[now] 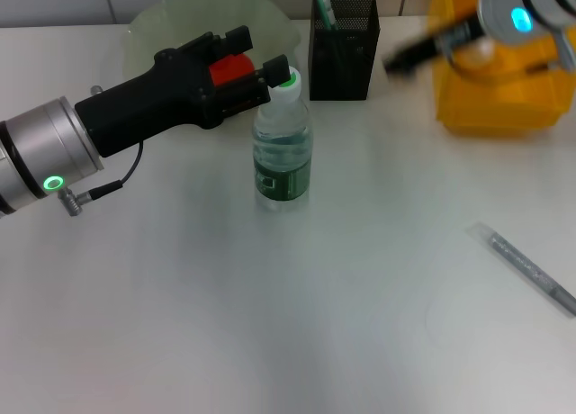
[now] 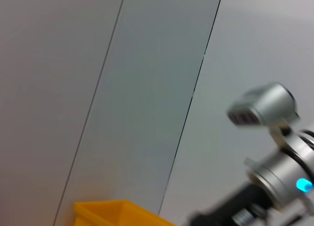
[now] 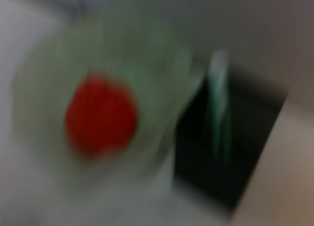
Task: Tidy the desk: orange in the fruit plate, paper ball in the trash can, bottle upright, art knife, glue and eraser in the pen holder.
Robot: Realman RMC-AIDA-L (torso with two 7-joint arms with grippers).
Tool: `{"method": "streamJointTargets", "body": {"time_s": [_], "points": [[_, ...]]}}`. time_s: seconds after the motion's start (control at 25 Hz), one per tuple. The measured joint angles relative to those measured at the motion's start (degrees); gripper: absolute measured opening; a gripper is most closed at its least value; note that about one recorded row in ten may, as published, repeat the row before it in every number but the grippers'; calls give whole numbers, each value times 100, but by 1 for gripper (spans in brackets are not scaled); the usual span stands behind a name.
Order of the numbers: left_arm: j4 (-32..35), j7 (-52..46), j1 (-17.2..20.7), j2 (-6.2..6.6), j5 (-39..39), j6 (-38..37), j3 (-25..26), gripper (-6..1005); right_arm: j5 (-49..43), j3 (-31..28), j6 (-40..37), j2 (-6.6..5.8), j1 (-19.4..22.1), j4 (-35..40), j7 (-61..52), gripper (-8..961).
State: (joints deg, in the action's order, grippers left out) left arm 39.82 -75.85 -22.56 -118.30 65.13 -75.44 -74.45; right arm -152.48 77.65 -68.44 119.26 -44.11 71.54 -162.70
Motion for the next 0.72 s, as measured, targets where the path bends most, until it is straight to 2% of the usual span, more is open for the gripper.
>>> {"method": "streamJointTargets", "body": {"time_s": [0.16,0.36,0.72], "points": [[-1,0,1,0,-19,-37,1,802,-7,2,1246,1,-178,-512,18,305],[-2,2,-1,0,-38,-47,1,802,1,42,2324,1,-444,-1193,335,322],[-1,7,-9,-7,-45,-50,0,802,32,41,2689,1,-1153,-2413,561,354]]}}
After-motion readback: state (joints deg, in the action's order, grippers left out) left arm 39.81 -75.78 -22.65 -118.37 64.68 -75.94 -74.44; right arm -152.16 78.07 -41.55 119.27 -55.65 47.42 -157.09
